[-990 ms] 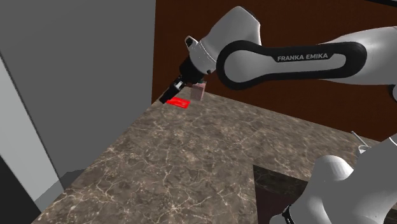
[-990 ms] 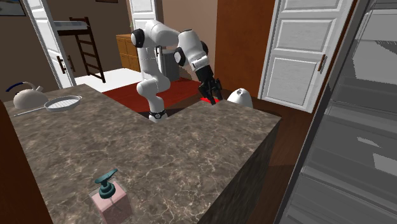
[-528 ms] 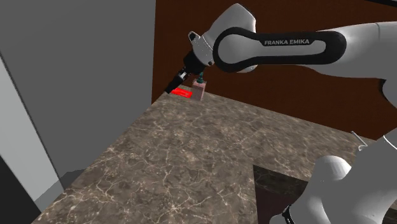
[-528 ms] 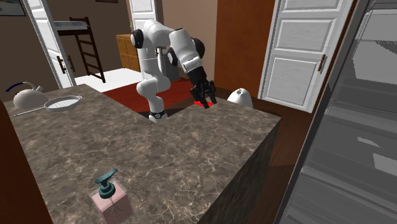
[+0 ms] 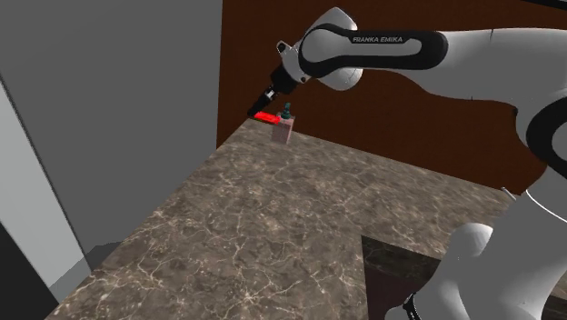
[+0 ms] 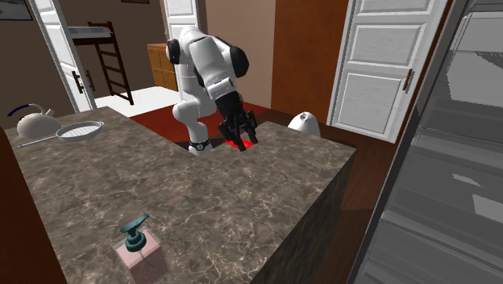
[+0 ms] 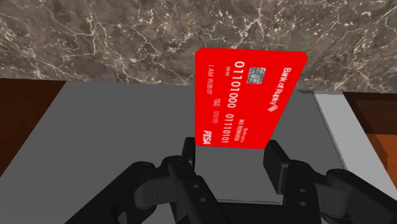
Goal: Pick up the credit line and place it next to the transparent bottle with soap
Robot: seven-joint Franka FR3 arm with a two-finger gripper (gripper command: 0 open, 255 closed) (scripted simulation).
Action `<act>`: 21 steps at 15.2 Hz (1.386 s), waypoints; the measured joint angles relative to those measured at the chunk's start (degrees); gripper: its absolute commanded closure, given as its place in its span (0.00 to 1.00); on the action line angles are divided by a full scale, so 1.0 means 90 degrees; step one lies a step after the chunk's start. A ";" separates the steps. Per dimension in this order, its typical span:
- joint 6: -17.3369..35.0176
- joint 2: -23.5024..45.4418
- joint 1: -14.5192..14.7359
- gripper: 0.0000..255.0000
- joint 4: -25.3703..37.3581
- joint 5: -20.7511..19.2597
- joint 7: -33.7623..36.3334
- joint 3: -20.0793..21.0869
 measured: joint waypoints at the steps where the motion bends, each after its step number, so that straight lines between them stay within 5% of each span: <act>1: -0.0110 0.0142 -0.0065 1.00 0.0207 0.0093 -0.0147 -0.0069; 16: -0.1978 0.3068 -0.1609 1.00 0.4276 0.1388 -0.1650 -0.0526; 21: -0.1668 0.3103 -0.1617 1.00 0.3952 0.1486 -0.1857 -0.0494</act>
